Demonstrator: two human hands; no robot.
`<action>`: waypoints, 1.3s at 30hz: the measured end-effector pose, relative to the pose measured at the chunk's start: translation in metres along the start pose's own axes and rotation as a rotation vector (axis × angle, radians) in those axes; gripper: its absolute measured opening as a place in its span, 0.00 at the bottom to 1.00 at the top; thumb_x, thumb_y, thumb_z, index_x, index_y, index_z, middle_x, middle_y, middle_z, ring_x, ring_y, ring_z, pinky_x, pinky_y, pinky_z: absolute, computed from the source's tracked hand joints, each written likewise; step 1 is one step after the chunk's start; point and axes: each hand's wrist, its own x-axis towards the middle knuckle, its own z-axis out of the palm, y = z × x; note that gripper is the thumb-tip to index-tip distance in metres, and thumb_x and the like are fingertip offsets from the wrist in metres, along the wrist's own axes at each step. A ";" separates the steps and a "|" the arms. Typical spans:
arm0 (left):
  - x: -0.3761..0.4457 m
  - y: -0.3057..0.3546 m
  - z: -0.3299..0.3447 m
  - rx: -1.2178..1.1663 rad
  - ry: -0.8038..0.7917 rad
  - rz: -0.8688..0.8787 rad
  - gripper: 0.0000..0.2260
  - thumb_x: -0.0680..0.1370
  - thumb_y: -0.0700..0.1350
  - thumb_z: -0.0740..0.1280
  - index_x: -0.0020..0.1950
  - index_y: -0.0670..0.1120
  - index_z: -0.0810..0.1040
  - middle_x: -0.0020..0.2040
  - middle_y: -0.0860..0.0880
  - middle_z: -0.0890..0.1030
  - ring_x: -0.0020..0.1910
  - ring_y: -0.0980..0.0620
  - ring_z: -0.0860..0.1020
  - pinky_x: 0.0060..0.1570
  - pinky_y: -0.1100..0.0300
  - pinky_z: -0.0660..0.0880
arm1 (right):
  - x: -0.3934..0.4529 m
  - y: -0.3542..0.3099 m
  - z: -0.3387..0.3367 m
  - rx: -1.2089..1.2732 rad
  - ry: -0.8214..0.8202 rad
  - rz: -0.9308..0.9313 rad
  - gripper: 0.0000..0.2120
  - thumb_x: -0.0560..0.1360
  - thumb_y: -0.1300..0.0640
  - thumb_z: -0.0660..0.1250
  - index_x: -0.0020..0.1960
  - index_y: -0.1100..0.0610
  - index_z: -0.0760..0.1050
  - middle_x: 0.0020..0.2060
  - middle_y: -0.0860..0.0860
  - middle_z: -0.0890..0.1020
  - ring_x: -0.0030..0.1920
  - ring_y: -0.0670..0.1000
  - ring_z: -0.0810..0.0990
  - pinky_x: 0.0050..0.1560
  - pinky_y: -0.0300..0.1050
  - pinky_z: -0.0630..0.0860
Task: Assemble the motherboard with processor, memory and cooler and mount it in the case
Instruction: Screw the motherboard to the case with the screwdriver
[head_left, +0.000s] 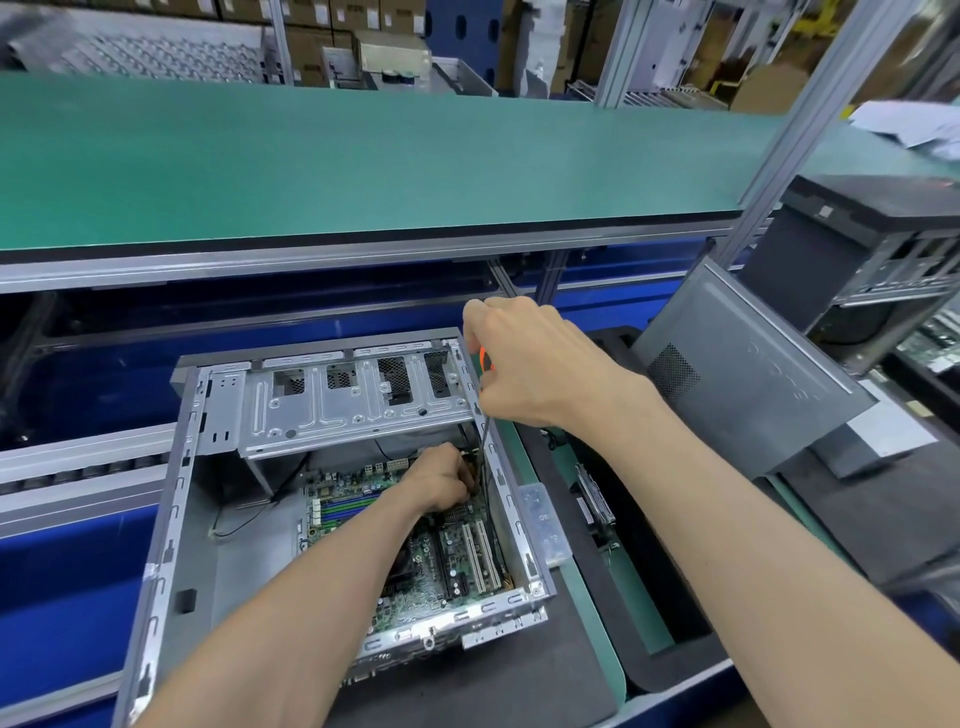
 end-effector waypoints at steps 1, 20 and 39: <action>0.000 0.000 0.000 -0.004 0.002 -0.006 0.07 0.74 0.38 0.73 0.49 0.46 0.87 0.48 0.48 0.84 0.45 0.53 0.78 0.44 0.63 0.72 | 0.000 0.000 0.001 -0.005 0.008 0.006 0.13 0.68 0.60 0.66 0.51 0.55 0.68 0.47 0.51 0.73 0.42 0.58 0.71 0.35 0.46 0.63; -0.006 0.005 0.008 0.102 0.114 0.019 0.08 0.69 0.48 0.77 0.47 0.49 0.86 0.49 0.45 0.82 0.49 0.45 0.81 0.52 0.50 0.80 | 0.002 0.002 0.005 0.009 0.035 0.011 0.08 0.70 0.58 0.66 0.47 0.56 0.69 0.41 0.51 0.70 0.39 0.57 0.71 0.37 0.48 0.64; -0.006 0.003 0.009 0.073 0.123 0.067 0.07 0.70 0.46 0.78 0.47 0.50 0.87 0.47 0.46 0.85 0.47 0.47 0.82 0.52 0.54 0.80 | 0.005 -0.002 0.005 -0.127 0.084 0.036 0.09 0.75 0.54 0.65 0.46 0.57 0.65 0.35 0.50 0.65 0.39 0.58 0.70 0.37 0.49 0.62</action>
